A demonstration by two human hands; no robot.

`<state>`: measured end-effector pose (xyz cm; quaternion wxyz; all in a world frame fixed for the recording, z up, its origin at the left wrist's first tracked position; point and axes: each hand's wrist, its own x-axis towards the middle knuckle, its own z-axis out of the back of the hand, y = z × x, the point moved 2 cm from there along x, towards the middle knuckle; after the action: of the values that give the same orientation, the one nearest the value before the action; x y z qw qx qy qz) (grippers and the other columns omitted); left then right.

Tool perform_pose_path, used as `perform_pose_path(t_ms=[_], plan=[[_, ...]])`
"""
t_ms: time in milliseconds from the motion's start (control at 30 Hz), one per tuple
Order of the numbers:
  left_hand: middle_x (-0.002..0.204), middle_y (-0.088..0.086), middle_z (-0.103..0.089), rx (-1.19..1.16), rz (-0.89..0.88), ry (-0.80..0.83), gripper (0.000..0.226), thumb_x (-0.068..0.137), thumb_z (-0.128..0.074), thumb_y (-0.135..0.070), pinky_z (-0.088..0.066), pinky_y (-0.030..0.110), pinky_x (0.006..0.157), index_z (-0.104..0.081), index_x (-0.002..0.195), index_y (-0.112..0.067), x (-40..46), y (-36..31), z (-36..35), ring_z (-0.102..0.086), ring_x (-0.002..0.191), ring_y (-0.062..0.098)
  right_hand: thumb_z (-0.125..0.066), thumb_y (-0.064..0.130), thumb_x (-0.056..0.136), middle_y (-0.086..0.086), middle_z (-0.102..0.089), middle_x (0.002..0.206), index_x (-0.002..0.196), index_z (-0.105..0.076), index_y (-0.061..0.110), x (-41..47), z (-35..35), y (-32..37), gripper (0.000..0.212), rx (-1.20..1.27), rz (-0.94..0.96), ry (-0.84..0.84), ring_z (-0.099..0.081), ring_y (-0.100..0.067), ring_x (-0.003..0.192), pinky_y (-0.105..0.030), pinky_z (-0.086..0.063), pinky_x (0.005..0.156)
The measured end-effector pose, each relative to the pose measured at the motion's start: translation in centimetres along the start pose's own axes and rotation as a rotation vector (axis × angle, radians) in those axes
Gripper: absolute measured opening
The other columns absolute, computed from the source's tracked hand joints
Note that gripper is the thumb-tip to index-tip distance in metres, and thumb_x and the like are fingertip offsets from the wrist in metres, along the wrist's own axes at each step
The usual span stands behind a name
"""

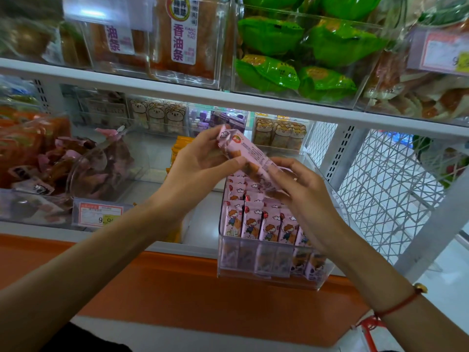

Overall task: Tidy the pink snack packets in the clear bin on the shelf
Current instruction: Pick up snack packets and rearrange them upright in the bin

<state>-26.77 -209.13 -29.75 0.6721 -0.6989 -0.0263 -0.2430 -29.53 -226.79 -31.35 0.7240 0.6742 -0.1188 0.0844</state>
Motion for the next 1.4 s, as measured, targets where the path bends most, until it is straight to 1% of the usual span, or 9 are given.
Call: perform_pose_path(t_ms=[167, 267, 400, 533, 633, 700, 967, 1200, 1400], plan=[[0.100, -0.001, -0.072, 0.004, 0.041, -0.143, 0.045, 0.074, -0.073, -0.027, -0.055, 0.016, 0.070, -0.060, 0.114, -0.012, 0.0, 0.7, 0.1, -0.070, 0.088, 0.009, -0.074, 0.040, 0.057, 0.001, -0.069, 0.099, 0.109, -0.065, 0.021, 0.1, 0.2, -0.3, 0.055, 0.097, -0.033, 0.000, -0.067, -0.016, 0.091, -0.028, -0.054, 0.080], [0.099, 0.002, -0.072, -0.012, 0.055, -0.139, 0.050, 0.073, -0.071, -0.036, -0.056, 0.019, 0.069, -0.059, 0.114, -0.011, 0.2, 0.9, -0.3, -0.071, 0.088, 0.010, -0.070, 0.035, 0.066, 0.002, -0.073, 0.083, 0.114, -0.064, 0.017, 0.4, 0.5, -0.5, 0.051, 0.111, -0.045, -0.059, -0.068, -0.013, 0.077, -0.031, -0.057, 0.079], [0.097, -0.004, -0.071, 0.026, -0.002, -0.125, 0.036, 0.079, -0.063, -0.036, -0.055, 0.018, 0.068, -0.057, 0.108, -0.016, 0.2, 1.2, -0.5, -0.069, 0.090, 0.007, -0.068, 0.037, 0.068, 0.001, -0.072, 0.093, 0.122, -0.055, 0.017, 0.7, 0.6, -1.2, 0.059, 0.122, -0.123, -0.107, -0.069, -0.012, 0.079, -0.034, -0.058, 0.080], [0.096, -0.008, -0.069, 0.137, -0.147, -0.200, 0.016, 0.092, -0.056, -0.024, -0.054, 0.016, 0.072, -0.054, 0.107, -0.020, 0.4, 0.4, 0.8, -0.067, 0.090, 0.002, -0.070, 0.040, 0.078, 0.013, -0.058, 0.107, 0.119, -0.043, 0.031, 0.8, 0.0, -2.0, 0.050, -0.346, 0.018, -0.149, -0.061, -0.005, 0.091, -0.021, -0.052, 0.073], [0.094, -0.013, -0.066, 0.261, -0.258, -0.249, 0.014, 0.095, -0.054, -0.025, -0.051, 0.011, 0.071, -0.053, 0.109, -0.026, 0.8, -0.4, 2.0, -0.062, 0.090, -0.006, -0.063, 0.019, 0.087, 0.016, -0.058, 0.094, 0.104, -0.052, 0.030, 0.9, -0.8, -2.7, 0.022, -0.648, 0.230, -0.070, -0.055, 0.003, 0.084, -0.013, -0.044, 0.070], [0.095, -0.012, -0.065, 0.314, -0.284, -0.244, 0.016, 0.095, -0.054, -0.027, -0.053, 0.016, 0.074, -0.052, 0.111, -0.029, 0.9, -0.4, 2.5, -0.061, 0.090, -0.005, -0.057, 0.021, 0.091, 0.016, -0.059, 0.096, 0.100, -0.061, 0.030, 0.9, -1.6, -3.2, 0.013, -0.918, 0.313, 0.043, -0.050, 0.008, 0.088, -0.010, -0.037, 0.082], [0.095, -0.016, -0.065, 0.264, -0.294, -0.183, 0.022, 0.089, -0.054, -0.032, -0.049, 0.009, 0.070, -0.055, 0.111, -0.027, 0.9, -0.1, 2.5, -0.062, 0.092, -0.003, -0.033, 0.040, 0.099, 0.001, -0.041, 0.133, 0.131, -0.052, 0.029, 1.5, -2.5, -4.7, 0.039, -1.342, 0.316, 0.239, -0.031, -0.016, 0.120, -0.034, -0.027, 0.103], [0.099, -0.004, -0.067, 0.202, -0.268, -0.161, 0.024, 0.089, -0.054, -0.030, -0.053, 0.015, 0.073, -0.056, 0.112, -0.024, 1.1, 0.3, 2.4, -0.064, 0.094, 0.004, -0.048, 0.050, 0.090, 0.011, -0.043, 0.132, 0.113, -0.058, 0.031, 1.3, -2.0, -3.9, 0.032, -1.206, 0.325, 0.289, -0.025, -0.008, 0.123, -0.028, -0.021, 0.099], [0.101, -0.006, -0.064, 0.278, -0.269, -0.103, 0.033, 0.085, -0.056, -0.030, -0.051, 0.012, 0.070, -0.053, 0.116, -0.021, 0.6, 0.8, 1.6, -0.062, 0.090, -0.002, -0.065, 0.054, 0.078, 0.036, -0.044, 0.103, 0.100, -0.064, 0.045, 0.2, -0.2, -3.0, 0.024, -0.960, 0.273, 0.356, -0.031, 0.012, 0.108, -0.024, -0.030, 0.087]])
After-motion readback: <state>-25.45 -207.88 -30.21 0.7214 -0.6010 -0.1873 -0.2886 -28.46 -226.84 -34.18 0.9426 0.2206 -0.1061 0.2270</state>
